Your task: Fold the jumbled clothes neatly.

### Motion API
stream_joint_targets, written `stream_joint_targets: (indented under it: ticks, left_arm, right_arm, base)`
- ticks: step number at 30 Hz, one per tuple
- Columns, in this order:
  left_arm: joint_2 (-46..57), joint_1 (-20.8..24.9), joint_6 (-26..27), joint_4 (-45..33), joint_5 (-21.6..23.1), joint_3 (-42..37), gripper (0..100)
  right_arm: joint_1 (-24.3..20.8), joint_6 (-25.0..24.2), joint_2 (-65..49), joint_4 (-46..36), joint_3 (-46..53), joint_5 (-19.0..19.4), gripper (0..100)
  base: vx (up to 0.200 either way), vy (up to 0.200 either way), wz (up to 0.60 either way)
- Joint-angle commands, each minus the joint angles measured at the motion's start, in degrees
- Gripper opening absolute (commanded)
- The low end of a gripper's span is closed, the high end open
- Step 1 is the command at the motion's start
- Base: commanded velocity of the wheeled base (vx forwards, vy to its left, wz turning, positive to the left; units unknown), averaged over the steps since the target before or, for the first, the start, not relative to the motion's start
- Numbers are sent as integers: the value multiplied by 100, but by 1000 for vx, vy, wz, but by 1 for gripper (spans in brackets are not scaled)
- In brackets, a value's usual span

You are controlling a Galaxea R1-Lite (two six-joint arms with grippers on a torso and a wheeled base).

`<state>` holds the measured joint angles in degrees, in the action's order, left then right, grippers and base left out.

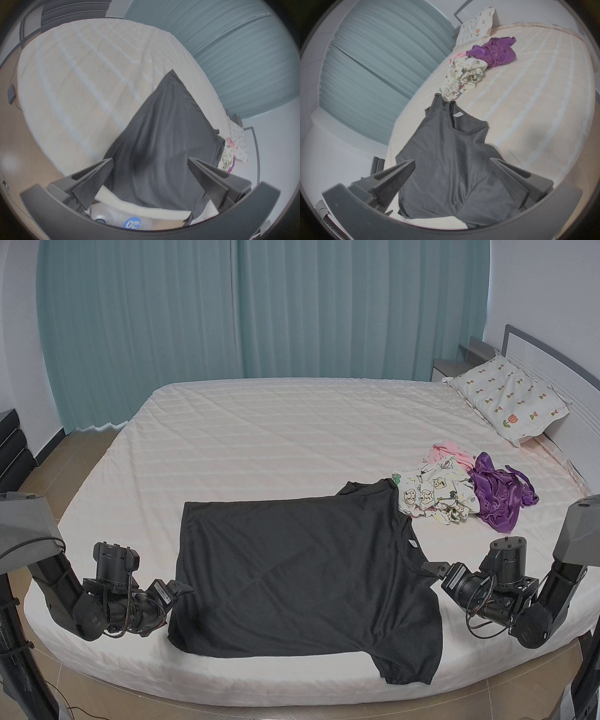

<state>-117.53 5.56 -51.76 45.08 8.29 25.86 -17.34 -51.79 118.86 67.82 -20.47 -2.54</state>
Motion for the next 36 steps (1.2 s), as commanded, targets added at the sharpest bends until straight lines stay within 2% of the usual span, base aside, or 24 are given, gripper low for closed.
stream_joint_targets:
  ticks: [1, 4, 9, 11, 12, 15, 20, 24, 29, 36]
  left_arm:
    - [81, 428, -53, 308, -258, -520, 100]
    - [-51, 437, -53, 370, -398, -520, 100]
    - [-385, 490, -45, 616, -600, -450, 100]
    - [-631, 490, -27, 836, -759, -380, 100]
    - [-991, 490, -1, 1143, -987, -274, 100]
    - [-1299, 578, 17, 1460, -1304, -195, 100]
    - [-1483, 657, 149, 1521, -1629, -186, 100]
    - [-1492, 631, 166, 1521, -1734, -248, 100]
    - [-1272, 385, 395, 1521, -1734, -547, 100]
    - [-1105, 165, 465, 1504, -1708, -749, 100]
  right_arm:
    - [-42, -104, 577, 1014, 711, 25, 100]
    - [-33, -104, 700, 1322, 843, 25, 100]
    - [-33, -139, 700, 1375, 878, 78, 100]
    - [-42, -288, 674, 1383, 887, 95, 100]
    - [-33, -429, 665, 1383, 895, 104, 100]
    - [-33, -455, 656, 1392, 895, 122, 100]
    - [-77, -455, 665, 1392, 895, 122, 100]
    - [-77, -455, 656, 1401, 939, 113, 100]
    - [-86, -438, 735, 1744, 1071, 122, 100]
    - [-86, -429, 770, 1832, 1106, 122, 100]
  base:
    - [0, 0, 0]
    - [0, 0, 0]
    - [0, 0, 0]
    - [0, 0, 0]
    - [0, 0, 0]
    - [0, 0, 0]
    - [0, 0, 0]
    - [0, 0, 0]
    - [0, 0, 0]
    - [0, 0, 0]
